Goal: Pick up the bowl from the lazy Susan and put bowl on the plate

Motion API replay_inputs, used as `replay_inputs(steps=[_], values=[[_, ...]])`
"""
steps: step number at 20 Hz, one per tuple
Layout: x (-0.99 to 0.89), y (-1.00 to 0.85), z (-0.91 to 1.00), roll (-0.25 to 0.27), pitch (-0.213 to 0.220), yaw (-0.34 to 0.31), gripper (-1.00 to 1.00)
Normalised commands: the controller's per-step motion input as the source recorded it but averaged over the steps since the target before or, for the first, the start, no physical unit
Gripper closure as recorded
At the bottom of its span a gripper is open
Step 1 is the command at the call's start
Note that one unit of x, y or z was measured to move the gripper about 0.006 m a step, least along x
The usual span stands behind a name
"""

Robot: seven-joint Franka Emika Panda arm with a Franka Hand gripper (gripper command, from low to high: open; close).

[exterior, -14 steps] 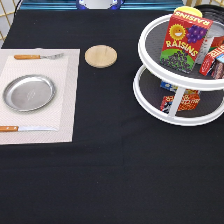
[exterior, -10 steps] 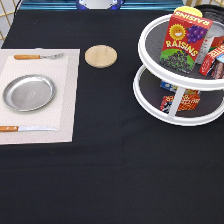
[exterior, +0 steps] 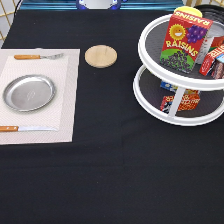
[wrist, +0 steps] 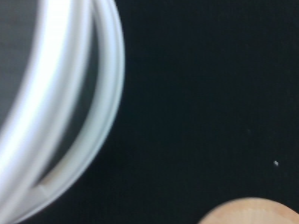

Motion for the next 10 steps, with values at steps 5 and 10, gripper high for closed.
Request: replay_inputs(steps=[5, 10], values=[[0.85, 0.42, 0.28, 0.174, 0.185, 0.000, -1.00], [0.74, 0.39, 0.15, 0.214, 0.178, 0.000, -1.00]])
